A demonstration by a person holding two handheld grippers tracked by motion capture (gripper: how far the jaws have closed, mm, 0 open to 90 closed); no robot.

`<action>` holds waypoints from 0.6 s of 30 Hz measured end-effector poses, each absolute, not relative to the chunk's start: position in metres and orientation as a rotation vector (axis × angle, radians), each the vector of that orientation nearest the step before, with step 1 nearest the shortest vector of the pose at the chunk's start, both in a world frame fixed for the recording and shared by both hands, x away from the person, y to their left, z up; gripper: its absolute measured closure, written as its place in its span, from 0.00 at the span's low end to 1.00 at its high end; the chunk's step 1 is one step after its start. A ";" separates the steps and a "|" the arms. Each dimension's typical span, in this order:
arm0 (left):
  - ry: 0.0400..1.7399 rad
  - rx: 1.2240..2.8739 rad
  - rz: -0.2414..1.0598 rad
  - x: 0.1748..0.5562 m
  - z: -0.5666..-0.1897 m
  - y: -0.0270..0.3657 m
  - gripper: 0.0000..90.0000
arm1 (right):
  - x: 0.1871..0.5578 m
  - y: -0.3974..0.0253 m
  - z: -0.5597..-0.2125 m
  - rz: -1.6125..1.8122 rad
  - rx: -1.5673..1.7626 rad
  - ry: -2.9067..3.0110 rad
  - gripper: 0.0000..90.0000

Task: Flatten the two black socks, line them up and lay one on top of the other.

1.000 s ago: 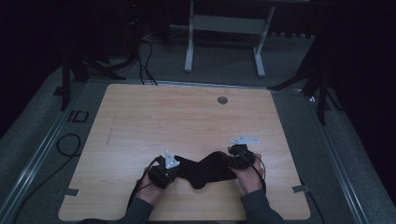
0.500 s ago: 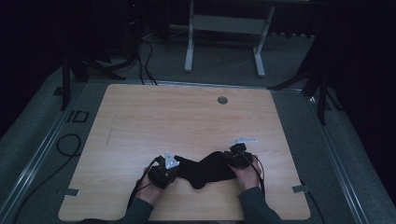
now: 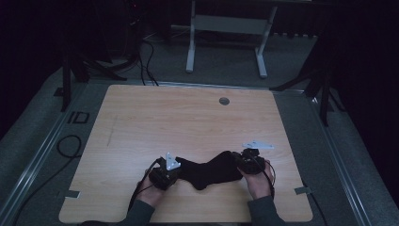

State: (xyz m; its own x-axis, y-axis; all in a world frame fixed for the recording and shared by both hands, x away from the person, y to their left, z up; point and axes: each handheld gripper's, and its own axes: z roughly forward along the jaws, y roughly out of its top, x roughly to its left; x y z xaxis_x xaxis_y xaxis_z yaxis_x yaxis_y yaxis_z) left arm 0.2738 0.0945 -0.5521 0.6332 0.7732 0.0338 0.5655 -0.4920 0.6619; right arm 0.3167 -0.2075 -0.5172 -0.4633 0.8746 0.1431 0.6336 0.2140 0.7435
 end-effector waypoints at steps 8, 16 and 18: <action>1.040 2.235 0.433 0.274 -0.552 0.095 0.98 | 0.307 -0.226 -0.509 1.120 1.432 2.132 0.95; 1.041 2.230 0.436 0.273 -0.552 0.095 0.98 | 0.310 -0.239 -0.518 1.098 1.487 2.133 0.95; 1.040 2.233 0.431 0.273 -0.552 0.095 0.98 | 0.310 -0.240 -0.524 1.085 1.501 2.151 0.94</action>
State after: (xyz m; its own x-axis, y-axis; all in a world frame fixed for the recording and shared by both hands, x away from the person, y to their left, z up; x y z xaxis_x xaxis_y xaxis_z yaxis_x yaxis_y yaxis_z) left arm 0.2731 0.0953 -0.5522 0.6349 0.7720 0.0289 0.5656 -0.4899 0.6634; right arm 0.3102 -0.2398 -0.5238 -0.4077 0.8974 0.1690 0.6693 0.1677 0.7238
